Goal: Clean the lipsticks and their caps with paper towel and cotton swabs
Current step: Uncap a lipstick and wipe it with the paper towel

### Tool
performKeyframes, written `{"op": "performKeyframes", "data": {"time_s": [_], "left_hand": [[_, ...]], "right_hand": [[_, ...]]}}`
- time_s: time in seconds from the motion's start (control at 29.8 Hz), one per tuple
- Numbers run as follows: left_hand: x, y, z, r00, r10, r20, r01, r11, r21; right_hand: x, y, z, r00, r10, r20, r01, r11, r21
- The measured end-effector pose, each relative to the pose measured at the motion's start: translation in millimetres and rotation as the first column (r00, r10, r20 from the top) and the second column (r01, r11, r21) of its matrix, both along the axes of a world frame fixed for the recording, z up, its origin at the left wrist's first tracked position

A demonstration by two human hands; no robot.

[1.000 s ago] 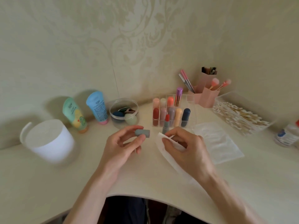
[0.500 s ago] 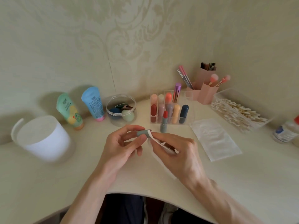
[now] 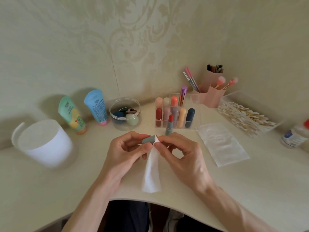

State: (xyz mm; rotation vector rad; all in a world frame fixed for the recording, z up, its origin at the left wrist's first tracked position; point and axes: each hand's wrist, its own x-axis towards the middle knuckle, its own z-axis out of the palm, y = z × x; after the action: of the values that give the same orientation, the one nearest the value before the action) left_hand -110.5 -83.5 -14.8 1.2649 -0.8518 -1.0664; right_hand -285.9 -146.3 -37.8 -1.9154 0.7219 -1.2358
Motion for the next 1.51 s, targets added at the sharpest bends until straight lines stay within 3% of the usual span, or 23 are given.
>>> {"op": "performKeyframes", "data": {"time_s": [0.27, 0.34, 0.54, 0.97, 1.07, 1.27, 1.51], "left_hand": [[-2.5, -0.6, -1.1, 0.99, -0.077, 0.117, 0.077, 0.997, 0.006], [-1.1, -0.8, -1.9, 0.995, -0.055, 0.078, 0.055, 0.998, 0.0], [-1.3, -1.2, -2.3, 0.999, -0.037, -0.012, 0.036, 0.999, -0.035], [-1.3, -1.8, -10.5, 0.968, 0.072, 0.242, -0.019, 0.977, -0.213], [-5.6, 0.1, -12.7, 0.886, 0.173, 0.431, -0.05, 0.958, -0.281], [-4.2, -4.1, -6.2, 0.979, -0.013, 0.205, 0.04, 0.99, -0.132], [-0.8, -6.0, -16.7, 0.927, 0.09, 0.363, -0.008, 0.975, -0.221]], "right_hand": [[-3.2, 0.0, 4.2, 0.995, -0.076, -0.063, 0.062, 0.979, -0.194], [-1.0, -0.5, 0.8, 0.997, -0.058, -0.044, 0.051, 0.987, -0.152], [3.8, -0.5, -5.5, 0.992, 0.103, 0.075, -0.115, 0.977, 0.177], [3.9, 2.3, 1.5, 0.941, 0.14, 0.308, -0.255, 0.892, 0.373], [2.3, 2.5, 3.4, 0.938, 0.158, 0.309, -0.276, 0.879, 0.39], [-0.3, 1.7, 4.1, 0.957, 0.129, 0.261, -0.209, 0.929, 0.306], [3.6, -0.3, -5.1, 0.978, 0.122, 0.169, -0.169, 0.938, 0.301]]}}
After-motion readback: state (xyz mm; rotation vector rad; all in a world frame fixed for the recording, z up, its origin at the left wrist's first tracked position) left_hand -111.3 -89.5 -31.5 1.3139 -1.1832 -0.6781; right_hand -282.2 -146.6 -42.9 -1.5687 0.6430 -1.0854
